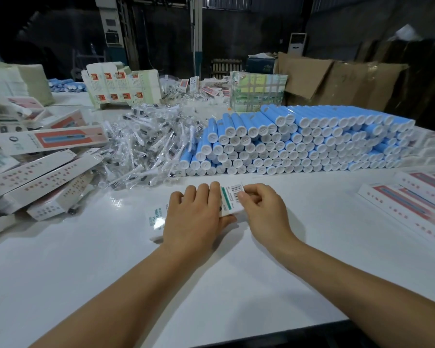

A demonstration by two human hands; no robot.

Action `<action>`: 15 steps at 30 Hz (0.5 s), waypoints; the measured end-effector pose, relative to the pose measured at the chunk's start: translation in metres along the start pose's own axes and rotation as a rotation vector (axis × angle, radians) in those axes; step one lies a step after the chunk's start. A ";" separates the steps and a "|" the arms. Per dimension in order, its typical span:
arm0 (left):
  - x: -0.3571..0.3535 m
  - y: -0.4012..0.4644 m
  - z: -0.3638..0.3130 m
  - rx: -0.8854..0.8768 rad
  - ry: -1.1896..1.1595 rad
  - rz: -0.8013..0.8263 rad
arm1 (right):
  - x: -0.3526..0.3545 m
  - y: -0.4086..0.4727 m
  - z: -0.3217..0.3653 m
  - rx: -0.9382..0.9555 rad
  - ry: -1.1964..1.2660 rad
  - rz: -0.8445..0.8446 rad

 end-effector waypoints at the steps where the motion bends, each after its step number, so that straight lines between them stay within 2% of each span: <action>1: 0.002 -0.001 -0.002 -0.015 -0.001 -0.026 | 0.000 -0.001 0.001 0.019 -0.031 0.006; 7: 0.009 -0.004 -0.009 -0.083 0.032 -0.116 | -0.003 -0.006 0.009 0.150 -0.190 0.014; 11: 0.007 -0.002 -0.002 -0.014 -0.015 -0.063 | -0.001 -0.001 0.015 0.173 -0.103 0.016; 13: 0.007 0.001 0.004 0.048 -0.068 -0.033 | 0.009 0.004 0.015 0.139 -0.004 -0.064; 15: 0.006 0.005 0.011 0.098 -0.128 -0.028 | 0.026 0.009 0.005 0.051 0.083 -0.233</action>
Point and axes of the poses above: each hand's wrist, its own y-axis towards the middle knuckle, its own x-axis out of the back of the hand, z = x × y, the point moved 7 cm from there along y, towards the middle knuckle, and after that the axes turned 6 degrees about x, right-handed, at the moved point
